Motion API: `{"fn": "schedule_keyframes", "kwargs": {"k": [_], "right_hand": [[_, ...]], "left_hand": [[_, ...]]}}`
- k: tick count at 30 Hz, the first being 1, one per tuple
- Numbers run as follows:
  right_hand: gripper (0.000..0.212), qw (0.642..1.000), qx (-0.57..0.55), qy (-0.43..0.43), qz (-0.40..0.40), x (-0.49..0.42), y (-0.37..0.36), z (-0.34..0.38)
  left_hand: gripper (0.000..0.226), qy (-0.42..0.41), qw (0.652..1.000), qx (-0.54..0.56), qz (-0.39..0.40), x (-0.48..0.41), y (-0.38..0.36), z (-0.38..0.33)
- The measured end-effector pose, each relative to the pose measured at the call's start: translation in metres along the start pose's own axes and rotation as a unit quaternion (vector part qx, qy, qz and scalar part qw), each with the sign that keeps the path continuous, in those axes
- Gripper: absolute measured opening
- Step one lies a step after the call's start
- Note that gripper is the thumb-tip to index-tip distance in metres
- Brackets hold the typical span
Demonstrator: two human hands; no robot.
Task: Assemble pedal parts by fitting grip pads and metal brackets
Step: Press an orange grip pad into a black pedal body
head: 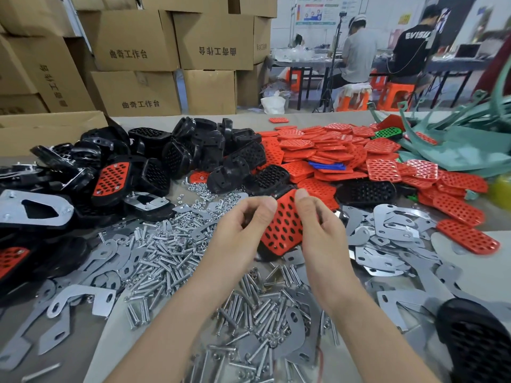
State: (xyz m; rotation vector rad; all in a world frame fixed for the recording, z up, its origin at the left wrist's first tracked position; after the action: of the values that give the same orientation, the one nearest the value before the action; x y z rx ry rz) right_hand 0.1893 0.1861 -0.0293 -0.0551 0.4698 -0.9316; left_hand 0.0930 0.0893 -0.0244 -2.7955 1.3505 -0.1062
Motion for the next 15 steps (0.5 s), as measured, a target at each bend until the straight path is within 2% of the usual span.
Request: {"fn": "schedule_keyframes", "kwargs": {"k": [3,5,7,10,15], "right_hand": [[0.058,0.999,-0.032,-0.025,-0.036,-0.004,0.011,-0.008],[0.063,0.998,-0.033,-0.030,-0.034,-0.005,0.013,-0.009],[0.063,0.999,-0.017,-0.024,-0.015,-0.006,0.011,-0.010],[0.056,0.999,-0.001,-0.013,0.040,-0.007,0.003,-0.012],[0.045,0.995,0.026,0.036,0.090,-0.006,-0.004,-0.006]], "left_hand": [[0.039,0.040,0.998,0.041,0.009,-0.007,0.001,0.011],[0.042,0.049,0.996,0.067,0.018,-0.008,0.000,0.014],[0.039,0.047,0.996,0.075,0.004,-0.009,0.001,0.014],[0.017,0.053,0.995,0.076,-0.046,-0.009,0.011,0.015],[0.013,0.071,0.992,0.073,-0.078,-0.006,0.019,0.015]]}}
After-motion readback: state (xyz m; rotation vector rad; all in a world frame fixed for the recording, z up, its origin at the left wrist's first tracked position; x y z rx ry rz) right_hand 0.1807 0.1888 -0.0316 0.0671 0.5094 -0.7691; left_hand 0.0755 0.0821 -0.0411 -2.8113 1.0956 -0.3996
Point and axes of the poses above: each hand's wrist, its own x-axis away from the middle knuckle, its own y-axis out of the back of the hand, z = x × y, the point moved 9 cm from there along -x, towards the middle knuckle, and after that the axes turned 11 degrees about y, right-handed, at the moved point
